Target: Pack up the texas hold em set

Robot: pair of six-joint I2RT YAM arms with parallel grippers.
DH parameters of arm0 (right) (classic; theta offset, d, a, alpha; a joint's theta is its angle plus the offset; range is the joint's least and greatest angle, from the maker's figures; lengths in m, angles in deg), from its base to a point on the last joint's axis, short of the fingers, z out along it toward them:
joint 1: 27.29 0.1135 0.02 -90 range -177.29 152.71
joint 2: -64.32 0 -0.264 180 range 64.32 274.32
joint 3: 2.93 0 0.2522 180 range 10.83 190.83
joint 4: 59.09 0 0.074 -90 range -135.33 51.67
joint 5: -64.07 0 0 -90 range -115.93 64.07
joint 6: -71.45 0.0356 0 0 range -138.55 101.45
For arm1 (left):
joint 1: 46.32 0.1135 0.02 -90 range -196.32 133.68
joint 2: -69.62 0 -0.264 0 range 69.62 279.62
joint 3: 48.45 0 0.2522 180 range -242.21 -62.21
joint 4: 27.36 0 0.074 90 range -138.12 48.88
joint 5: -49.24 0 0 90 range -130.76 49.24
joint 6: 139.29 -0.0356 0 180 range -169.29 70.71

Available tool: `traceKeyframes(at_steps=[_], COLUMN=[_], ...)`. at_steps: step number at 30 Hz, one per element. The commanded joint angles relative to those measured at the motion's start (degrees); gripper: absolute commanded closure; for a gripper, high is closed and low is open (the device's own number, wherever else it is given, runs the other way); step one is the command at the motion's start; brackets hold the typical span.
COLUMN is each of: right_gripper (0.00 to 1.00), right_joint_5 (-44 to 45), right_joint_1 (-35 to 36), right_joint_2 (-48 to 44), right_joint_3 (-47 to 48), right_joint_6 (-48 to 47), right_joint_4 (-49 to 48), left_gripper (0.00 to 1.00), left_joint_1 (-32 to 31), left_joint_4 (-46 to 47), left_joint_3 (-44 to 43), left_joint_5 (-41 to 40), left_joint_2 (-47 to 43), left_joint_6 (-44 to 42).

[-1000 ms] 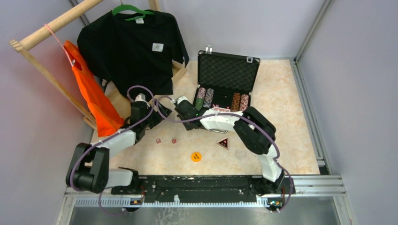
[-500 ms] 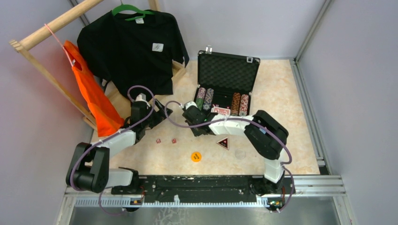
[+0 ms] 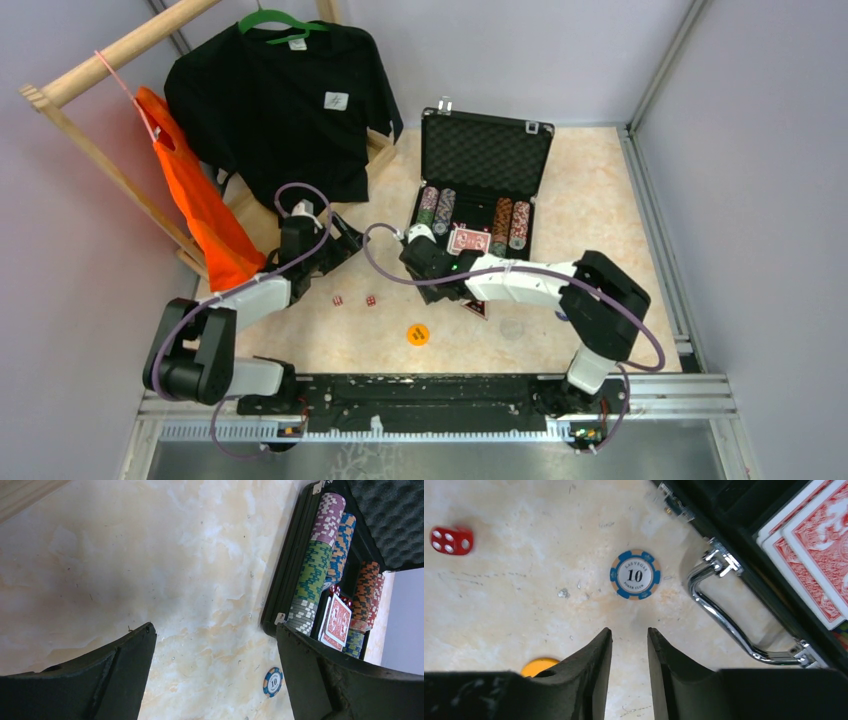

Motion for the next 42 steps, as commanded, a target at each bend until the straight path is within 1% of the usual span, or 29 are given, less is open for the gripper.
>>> traceKeyframes(at_steps=[1, 4, 8, 15, 23, 29, 35, 42], right_gripper=[0.6, 0.5, 0.44, 0.43, 0.39, 0.4, 0.47, 0.5], right_joint_5=[2.8, 2.0, 1.0, 0.2, -0.2, -0.7, -1.4, -1.5], right_joint_1=[-0.3, -1.5, -2.3, -2.5, -2.5, -2.5, -2.5, -2.6], right_joint_2=[-3.3, -0.3, 2.9, 7.4, 9.5, 10.1, 10.6, 10.6], right_joint_3=[3.5, 5.1, 6.7, 8.6, 8.1, 8.0, 8.4, 7.7], right_joint_6=[-0.6, -1.7, -2.8, -3.6, -3.5, -3.4, -3.4, -3.2], right_joint_4=[-1.2, -1.5, -2.2, -2.5, -3.0, -3.6, -3.9, -3.9], left_gripper=[0.05, 0.05, 0.05, 0.03, 0.02, 0.01, 0.02, 0.02], left_joint_1=[0.2, 0.3, 0.3, 0.3, 0.3, 0.2, 0.3, 0.3], left_joint_4=[1.6, 1.2, 1.1, 1.1, 1.2, 1.3, 1.2, 1.1], left_joint_3=[0.5, 0.4, 0.4, 0.2, 0.1, 0.2, 0.1, -0.1], left_joint_5=[0.5, -0.1, -0.4, 0.0, 0.5, 0.5, 0.4, 0.4], left_joint_2=[0.0, -0.4, -0.6, -0.2, 0.1, 0.0, -0.1, 0.2], left_joint_6=[0.0, -0.5, -0.9, -0.9, -1.0, -1.1, -1.3, -1.4])
